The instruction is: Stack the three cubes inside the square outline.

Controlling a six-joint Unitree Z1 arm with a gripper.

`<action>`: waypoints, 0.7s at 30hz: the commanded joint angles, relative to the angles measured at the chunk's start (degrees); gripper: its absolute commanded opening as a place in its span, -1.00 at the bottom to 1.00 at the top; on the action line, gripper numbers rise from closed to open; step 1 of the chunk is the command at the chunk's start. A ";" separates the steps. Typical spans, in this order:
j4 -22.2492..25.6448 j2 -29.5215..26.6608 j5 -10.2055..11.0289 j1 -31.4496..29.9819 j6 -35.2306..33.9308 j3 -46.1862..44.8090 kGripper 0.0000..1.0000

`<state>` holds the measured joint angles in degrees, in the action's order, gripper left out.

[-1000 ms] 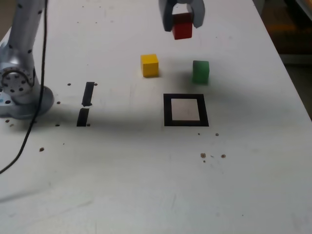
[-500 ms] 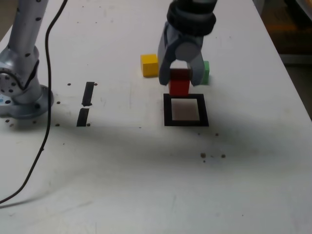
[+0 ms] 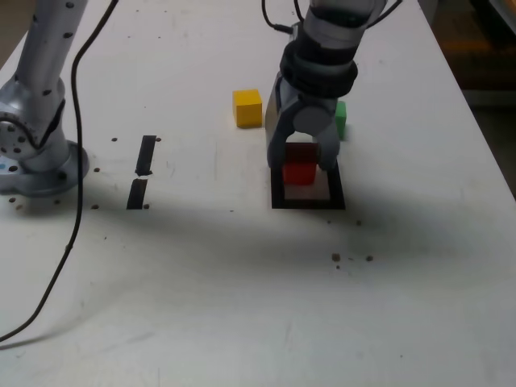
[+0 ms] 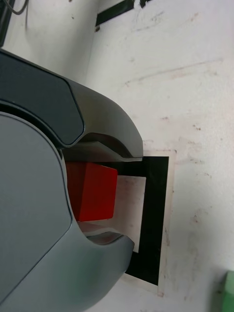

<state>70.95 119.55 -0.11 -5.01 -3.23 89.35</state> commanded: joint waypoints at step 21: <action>0.35 -0.38 -0.06 1.65 3.44 1.64 0.99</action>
<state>70.83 120.08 -0.22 -3.84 -0.04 90.33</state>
